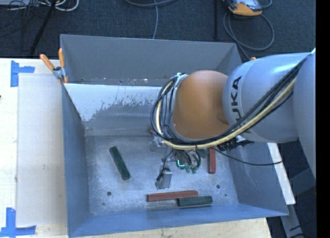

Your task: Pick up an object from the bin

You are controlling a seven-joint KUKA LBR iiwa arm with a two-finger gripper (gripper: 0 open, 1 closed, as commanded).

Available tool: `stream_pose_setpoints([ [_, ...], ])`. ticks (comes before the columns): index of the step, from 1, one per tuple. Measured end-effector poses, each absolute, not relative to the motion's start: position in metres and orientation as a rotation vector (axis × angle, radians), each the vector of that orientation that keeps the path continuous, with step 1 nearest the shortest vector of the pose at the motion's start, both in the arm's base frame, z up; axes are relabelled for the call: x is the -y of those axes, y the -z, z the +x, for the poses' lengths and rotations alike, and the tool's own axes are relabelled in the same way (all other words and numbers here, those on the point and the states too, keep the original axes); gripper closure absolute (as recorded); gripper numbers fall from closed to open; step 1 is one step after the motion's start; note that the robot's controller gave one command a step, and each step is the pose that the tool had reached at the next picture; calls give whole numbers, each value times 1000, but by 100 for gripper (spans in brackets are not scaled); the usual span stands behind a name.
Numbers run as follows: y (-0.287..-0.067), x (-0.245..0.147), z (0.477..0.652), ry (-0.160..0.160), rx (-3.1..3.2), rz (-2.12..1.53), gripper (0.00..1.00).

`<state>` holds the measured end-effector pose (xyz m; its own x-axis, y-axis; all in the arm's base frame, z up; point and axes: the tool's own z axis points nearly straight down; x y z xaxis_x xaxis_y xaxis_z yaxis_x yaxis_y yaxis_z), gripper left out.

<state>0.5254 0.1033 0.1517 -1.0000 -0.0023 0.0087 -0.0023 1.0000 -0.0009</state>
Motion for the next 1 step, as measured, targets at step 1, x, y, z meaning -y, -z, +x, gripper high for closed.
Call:
stream_pose_setpoints([
  [1, -68, -62, 476, 1, 3148, -46, 0],
])
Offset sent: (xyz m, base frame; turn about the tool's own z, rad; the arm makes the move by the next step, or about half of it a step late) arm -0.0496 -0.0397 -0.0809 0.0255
